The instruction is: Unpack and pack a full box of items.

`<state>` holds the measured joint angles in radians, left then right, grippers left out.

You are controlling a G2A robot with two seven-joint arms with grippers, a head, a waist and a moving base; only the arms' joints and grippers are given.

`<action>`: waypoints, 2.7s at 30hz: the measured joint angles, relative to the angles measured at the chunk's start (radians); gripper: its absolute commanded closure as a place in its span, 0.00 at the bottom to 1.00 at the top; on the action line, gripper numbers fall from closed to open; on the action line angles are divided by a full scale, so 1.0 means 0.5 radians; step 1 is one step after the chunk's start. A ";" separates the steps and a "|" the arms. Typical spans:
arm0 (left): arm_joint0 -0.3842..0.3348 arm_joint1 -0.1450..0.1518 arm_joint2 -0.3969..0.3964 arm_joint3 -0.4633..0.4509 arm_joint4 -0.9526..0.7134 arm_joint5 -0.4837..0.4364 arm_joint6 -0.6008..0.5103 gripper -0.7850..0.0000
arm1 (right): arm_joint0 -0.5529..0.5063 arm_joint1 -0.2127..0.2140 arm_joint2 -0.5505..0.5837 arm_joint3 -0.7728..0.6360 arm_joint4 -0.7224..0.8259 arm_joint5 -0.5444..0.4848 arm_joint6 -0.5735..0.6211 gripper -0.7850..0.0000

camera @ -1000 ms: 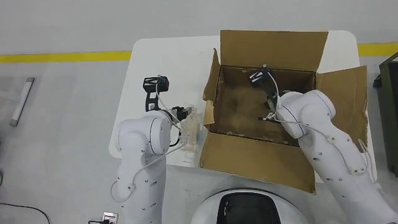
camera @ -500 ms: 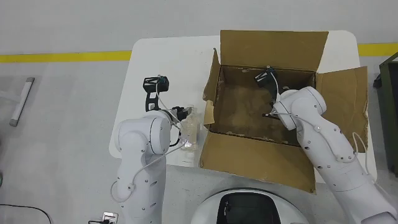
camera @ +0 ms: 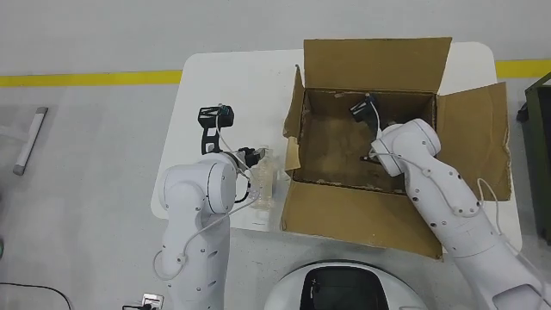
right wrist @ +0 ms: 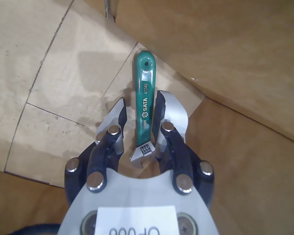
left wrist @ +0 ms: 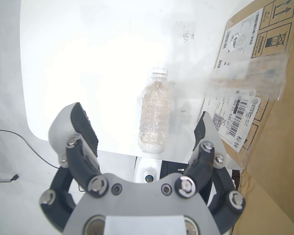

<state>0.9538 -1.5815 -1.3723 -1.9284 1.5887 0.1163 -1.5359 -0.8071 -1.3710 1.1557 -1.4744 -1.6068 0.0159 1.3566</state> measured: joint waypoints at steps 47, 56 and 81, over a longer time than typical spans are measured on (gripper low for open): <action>0.000 0.000 0.000 0.000 0.000 0.000 0.000 0.00 | -0.286 0.020 0.247 -0.841 0.368 -0.205 -0.041 1.00; 0.000 0.000 0.000 0.000 0.000 0.000 0.000 0.00 | -0.410 0.051 0.513 -1.160 0.482 -0.220 -0.053 1.00; 0.000 0.000 0.000 0.000 0.000 0.000 0.000 0.00 | -0.467 0.059 0.709 -1.297 0.728 -0.033 -0.276 1.00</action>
<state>0.9538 -1.5815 -1.3723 -1.9284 1.5887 0.1163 -1.5359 -1.0408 -1.3416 1.5103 -2.1229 -1.2431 -0.0008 1.2183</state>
